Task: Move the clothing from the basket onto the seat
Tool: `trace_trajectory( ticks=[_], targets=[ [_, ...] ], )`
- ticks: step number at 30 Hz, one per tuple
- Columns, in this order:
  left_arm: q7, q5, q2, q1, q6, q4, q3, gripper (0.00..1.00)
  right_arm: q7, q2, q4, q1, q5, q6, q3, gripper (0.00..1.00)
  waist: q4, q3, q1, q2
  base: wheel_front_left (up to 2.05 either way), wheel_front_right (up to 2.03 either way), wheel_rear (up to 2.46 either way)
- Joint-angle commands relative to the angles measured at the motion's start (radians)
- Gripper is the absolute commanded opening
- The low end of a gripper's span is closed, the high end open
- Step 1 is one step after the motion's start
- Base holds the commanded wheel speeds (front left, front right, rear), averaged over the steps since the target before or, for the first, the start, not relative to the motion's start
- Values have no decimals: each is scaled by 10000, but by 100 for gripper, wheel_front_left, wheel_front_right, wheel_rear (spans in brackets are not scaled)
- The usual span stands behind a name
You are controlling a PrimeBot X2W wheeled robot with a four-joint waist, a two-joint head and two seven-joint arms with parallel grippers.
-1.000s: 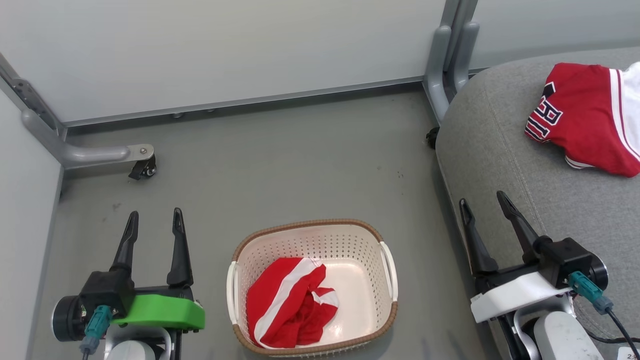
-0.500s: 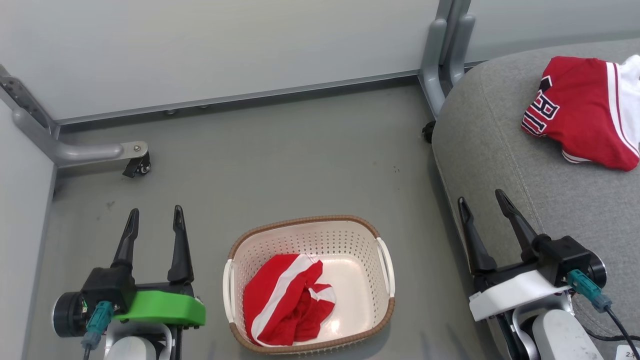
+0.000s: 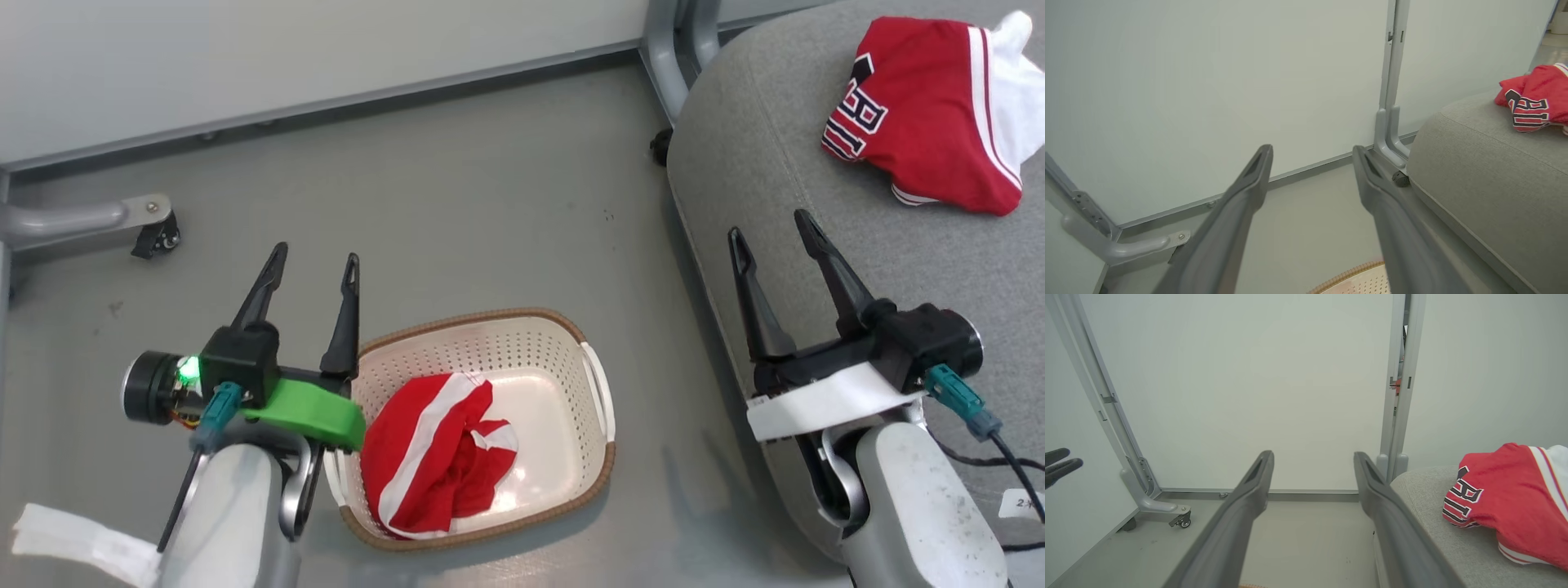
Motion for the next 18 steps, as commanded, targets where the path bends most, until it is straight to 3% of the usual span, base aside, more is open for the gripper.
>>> trace_trajectory(
  ticks=[1, 18],
  targets=[
    [10, 92, 165, -437, -67, 275, -158, 100, -49, -41, -100, -313, -10, -7, 30, 100, -680, 906, 0, 0, 0, 0, 0],
    [10, 476, 990, -3667, -162, 4318, -2659, 100, -49, -32, -863, -2389, 27, -7, 501, 100, -1700, 3924, 0, 0, 0, 0, 0]
  ],
)
